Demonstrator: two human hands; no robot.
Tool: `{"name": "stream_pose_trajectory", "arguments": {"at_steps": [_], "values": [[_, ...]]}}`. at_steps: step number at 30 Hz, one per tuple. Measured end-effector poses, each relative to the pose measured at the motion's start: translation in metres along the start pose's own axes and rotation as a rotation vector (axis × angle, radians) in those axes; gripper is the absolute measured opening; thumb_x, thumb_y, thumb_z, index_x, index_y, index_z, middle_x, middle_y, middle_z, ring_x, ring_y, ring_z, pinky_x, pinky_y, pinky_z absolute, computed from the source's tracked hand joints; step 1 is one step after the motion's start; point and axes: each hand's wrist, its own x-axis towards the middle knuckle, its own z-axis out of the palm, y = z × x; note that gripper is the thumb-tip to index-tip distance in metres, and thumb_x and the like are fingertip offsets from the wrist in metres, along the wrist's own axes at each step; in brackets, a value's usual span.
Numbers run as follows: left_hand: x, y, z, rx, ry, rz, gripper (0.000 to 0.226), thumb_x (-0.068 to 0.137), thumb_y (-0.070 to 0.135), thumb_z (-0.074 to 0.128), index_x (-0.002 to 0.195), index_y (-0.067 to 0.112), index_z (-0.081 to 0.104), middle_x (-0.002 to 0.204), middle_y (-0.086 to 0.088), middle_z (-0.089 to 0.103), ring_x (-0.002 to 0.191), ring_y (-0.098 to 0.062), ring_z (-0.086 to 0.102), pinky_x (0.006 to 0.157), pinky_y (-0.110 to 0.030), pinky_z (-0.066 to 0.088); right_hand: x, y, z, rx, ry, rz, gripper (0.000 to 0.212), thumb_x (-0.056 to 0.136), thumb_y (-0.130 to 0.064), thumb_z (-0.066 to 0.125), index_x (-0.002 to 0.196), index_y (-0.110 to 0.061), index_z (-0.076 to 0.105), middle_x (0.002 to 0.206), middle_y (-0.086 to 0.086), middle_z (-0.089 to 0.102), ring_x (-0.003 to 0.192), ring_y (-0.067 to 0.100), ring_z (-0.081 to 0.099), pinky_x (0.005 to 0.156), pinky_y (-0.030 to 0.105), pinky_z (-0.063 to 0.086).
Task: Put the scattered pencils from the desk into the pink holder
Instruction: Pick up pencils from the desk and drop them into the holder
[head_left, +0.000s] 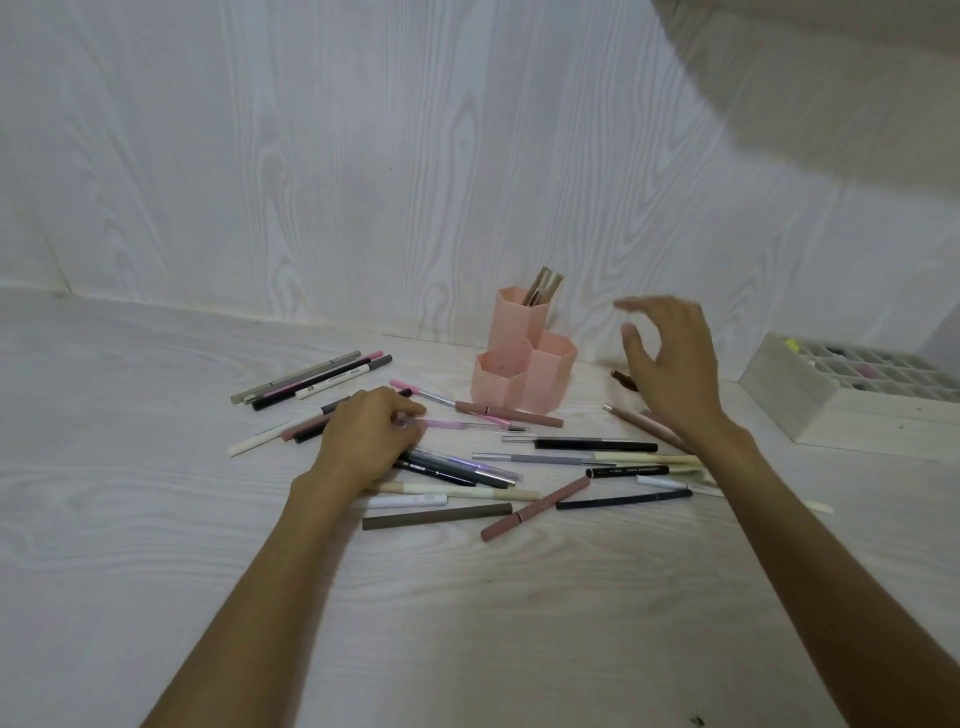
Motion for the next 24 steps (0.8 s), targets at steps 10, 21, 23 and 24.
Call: {"name": "stream_pose_trajectory", "arguments": {"at_steps": [10, 21, 23, 24], "values": [[-0.004, -0.004, -0.008, -0.096, -0.010, 0.016, 0.008, 0.085, 0.029, 0.066, 0.088, 0.035, 0.070, 0.098, 0.010, 0.067, 0.096, -0.013, 0.059, 0.084, -0.034, 0.047, -0.072, 0.040, 0.016, 0.157, -0.305, 0.314, 0.023, 0.092, -0.019, 0.053, 0.110, -0.019, 0.068, 0.113, 0.001, 0.067, 0.111, 0.019, 0.054, 0.098, 0.035, 0.043], [-0.002, 0.039, -0.051, -0.607, 0.271, 0.067, 0.017, 0.082, 0.023, 0.071, 0.085, 0.040, 0.071, 0.076, 0.016, 0.072, 0.072, 0.010, 0.064, 0.068, -0.002, 0.046, -0.081, 0.049, 0.012, 0.103, -0.424, 0.224, 0.024, 0.092, -0.031, 0.055, 0.110, -0.024, 0.068, 0.114, 0.000, 0.060, 0.116, 0.016, 0.047, 0.092, 0.030, 0.037], [0.006, 0.059, -0.070, -0.659, 0.361, 0.114, 0.017, 0.082, 0.025, 0.072, 0.090, 0.040, 0.070, 0.078, 0.013, 0.069, 0.073, 0.008, 0.063, 0.076, -0.008, 0.049, -0.081, 0.050, 0.011, 0.120, -0.450, 0.227, 0.025, 0.090, -0.035, 0.056, 0.111, -0.026, 0.067, 0.117, -0.003, 0.059, 0.119, 0.015, 0.044, 0.095, 0.032, 0.037], [0.013, 0.071, -0.079, -0.682, 0.408, 0.137, 0.017, 0.081, 0.025, 0.074, 0.091, 0.038, 0.069, 0.080, 0.010, 0.068, 0.075, 0.006, 0.063, 0.078, -0.010, 0.049, -0.080, 0.051, 0.011, 0.125, -0.473, 0.232, 0.027, 0.090, -0.037, 0.057, 0.112, -0.027, 0.067, 0.119, -0.004, 0.058, 0.121, 0.014, 0.043, 0.097, 0.032, 0.037]]}}
